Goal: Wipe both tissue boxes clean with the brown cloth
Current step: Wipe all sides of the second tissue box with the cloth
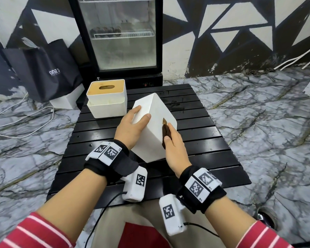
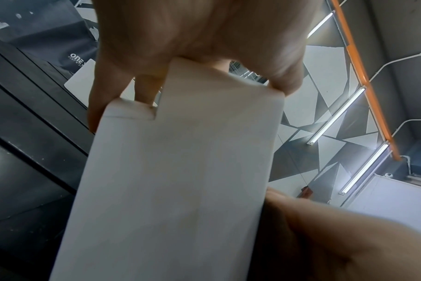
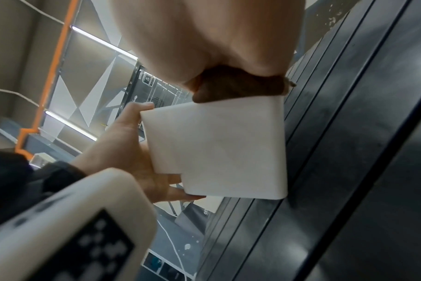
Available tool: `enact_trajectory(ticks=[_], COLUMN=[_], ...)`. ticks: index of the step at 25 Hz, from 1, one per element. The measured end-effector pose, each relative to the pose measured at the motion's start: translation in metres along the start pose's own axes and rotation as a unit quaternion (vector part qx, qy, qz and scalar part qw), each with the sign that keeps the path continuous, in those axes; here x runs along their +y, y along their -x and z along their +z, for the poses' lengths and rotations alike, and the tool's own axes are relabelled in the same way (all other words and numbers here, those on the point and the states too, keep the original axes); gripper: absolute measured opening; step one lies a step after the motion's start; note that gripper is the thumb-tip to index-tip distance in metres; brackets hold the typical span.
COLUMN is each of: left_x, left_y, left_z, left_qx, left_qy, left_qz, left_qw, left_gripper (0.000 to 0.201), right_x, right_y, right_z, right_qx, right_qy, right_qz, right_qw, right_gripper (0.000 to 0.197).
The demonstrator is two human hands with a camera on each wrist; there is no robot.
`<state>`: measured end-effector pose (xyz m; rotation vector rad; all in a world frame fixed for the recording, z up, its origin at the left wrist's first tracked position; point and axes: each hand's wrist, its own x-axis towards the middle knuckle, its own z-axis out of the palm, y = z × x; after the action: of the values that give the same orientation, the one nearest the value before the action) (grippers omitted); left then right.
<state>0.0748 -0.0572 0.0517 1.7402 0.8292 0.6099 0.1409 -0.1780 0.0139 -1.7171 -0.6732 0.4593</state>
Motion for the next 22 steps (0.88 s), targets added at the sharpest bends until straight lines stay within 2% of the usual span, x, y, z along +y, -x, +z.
enact_trajectory(ticks=[3, 6, 8, 12, 17, 22], left_x=[0.000, -0.001, -0.002, -0.005, -0.001, -0.005], left_y=[-0.001, -0.002, -0.003, -0.003, -0.003, -0.005], left_z=[0.001, 0.004, 0.003, -0.001, 0.003, -0.003], left_qx=[0.003, -0.003, -0.008, -0.007, -0.015, -0.028], left_qy=[-0.012, -0.022, -0.025, -0.026, -0.042, -0.043], left_qz=[0.000, 0.012, 0.017, 0.013, 0.025, 0.024], left_qw=[1.000, 1.000, 1.000, 1.000, 0.999, 0.998], left_gripper=[0.065, 0.052, 0.052, 0.061, 0.055, 0.058], right_x=[-0.010, -0.017, -0.013, -0.011, -0.023, -0.017], right_y=[-0.004, -0.003, -0.002, -0.003, -0.011, -0.014], right_z=[0.006, 0.010, 0.006, 0.008, 0.016, 0.012], right_qx=[0.005, -0.008, -0.009, -0.006, -0.019, -0.017], right_qy=[0.012, 0.007, 0.005, 0.011, -0.015, -0.020], right_qz=[0.003, -0.041, -0.052, -0.016, -0.093, -0.085], right_qw=[1.000, 0.999, 0.999, 1.000, 0.995, 0.996], right_gripper=[0.051, 0.049, 0.048, 0.049, 0.048, 0.048])
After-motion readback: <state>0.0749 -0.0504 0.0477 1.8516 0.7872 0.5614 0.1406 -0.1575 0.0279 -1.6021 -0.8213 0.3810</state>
